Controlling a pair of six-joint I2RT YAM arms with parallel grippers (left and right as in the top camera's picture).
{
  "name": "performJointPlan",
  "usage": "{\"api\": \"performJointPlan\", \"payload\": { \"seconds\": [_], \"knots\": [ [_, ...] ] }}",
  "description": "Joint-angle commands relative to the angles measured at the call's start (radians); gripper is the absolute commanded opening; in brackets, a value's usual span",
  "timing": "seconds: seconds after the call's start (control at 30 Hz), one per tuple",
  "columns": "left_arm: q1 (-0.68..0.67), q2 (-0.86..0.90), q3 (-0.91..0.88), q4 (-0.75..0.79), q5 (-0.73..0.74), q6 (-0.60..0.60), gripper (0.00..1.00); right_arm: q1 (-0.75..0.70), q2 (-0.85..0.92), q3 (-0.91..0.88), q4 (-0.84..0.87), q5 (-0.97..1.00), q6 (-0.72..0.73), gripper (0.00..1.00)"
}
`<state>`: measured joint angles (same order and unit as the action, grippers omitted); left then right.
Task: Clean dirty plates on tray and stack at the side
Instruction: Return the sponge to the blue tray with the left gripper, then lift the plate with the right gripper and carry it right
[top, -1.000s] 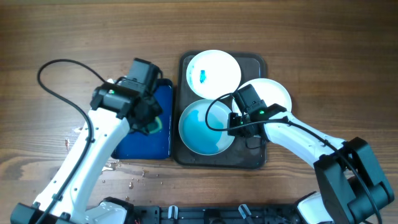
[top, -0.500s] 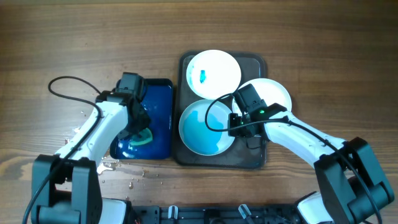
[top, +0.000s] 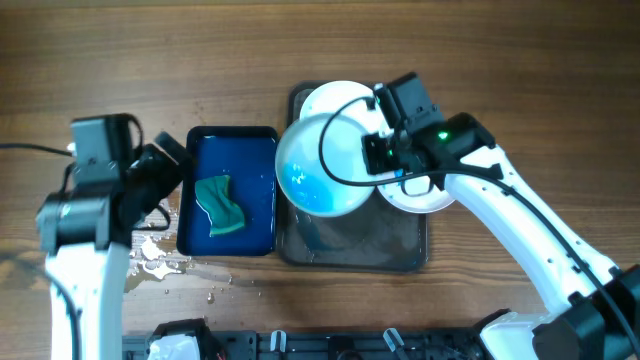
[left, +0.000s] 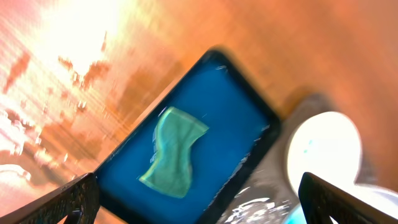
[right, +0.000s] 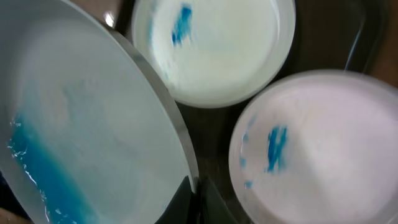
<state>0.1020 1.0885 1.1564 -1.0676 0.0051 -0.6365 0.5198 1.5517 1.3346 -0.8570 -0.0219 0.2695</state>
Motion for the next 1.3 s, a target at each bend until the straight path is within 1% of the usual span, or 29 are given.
{"api": "performJointPlan", "payload": {
  "seconds": [0.0, 0.07, 0.13, 0.2, 0.3, 0.4, 0.6, 0.67, 0.9, 1.0, 1.1, 1.27],
  "knots": [
    [0.009, -0.130, 0.028, 0.008, 0.013, 0.004, 1.00, 0.079, 0.005, 0.070, 0.097, 0.089, -0.025, 0.04],
    [0.009, -0.186, 0.027, 0.006, 0.013, 0.005, 1.00, 0.134, 0.028, 0.070, 0.182, 0.126, -0.023, 0.05],
    [0.009, -0.225, 0.027, 0.000, 0.013, 0.005, 1.00, 0.209, 0.076, 0.070, 0.267, 0.210, -0.022, 0.04],
    [0.009, -0.245, 0.027, -0.011, 0.013, 0.004, 1.00, 0.271, 0.125, 0.070, 0.318, 0.307, -0.023, 0.04],
    [0.008, -0.242, 0.027, -0.034, 0.013, 0.005, 1.00, 0.366, 0.199, 0.070, 0.378, 0.506, -0.024, 0.04],
    [0.009, -0.241, 0.027, -0.045, 0.013, 0.004, 1.00, 0.446, 0.201, 0.070, 0.412, 0.651, -0.037, 0.04],
    [0.008, -0.241, 0.027, -0.045, 0.013, 0.005, 1.00, 0.583, 0.176, 0.070, 0.484, 0.982, -0.229, 0.04],
    [0.009, -0.241, 0.027, -0.045, 0.013, 0.005, 1.00, 0.609, 0.175, 0.070, 0.508, 1.043, -0.284, 0.04],
    [0.009, -0.241, 0.027, -0.045, 0.013, 0.004, 1.00, 0.644, 0.174, 0.070, 0.533, 1.168, -0.336, 0.04],
    [0.009, -0.241, 0.027, -0.045, 0.013, 0.004, 1.00, 0.656, 0.172, 0.070, 0.549, 1.179, -0.362, 0.04],
    [0.009, -0.241, 0.027, -0.045, 0.013, 0.005, 1.00, 0.669, 0.172, 0.070, 0.597, 1.192, -0.423, 0.04],
    [0.009, -0.241, 0.027, -0.045, 0.013, 0.005, 1.00, 0.675, 0.172, 0.070, 0.614, 1.211, -0.446, 0.04]
  ]
}}
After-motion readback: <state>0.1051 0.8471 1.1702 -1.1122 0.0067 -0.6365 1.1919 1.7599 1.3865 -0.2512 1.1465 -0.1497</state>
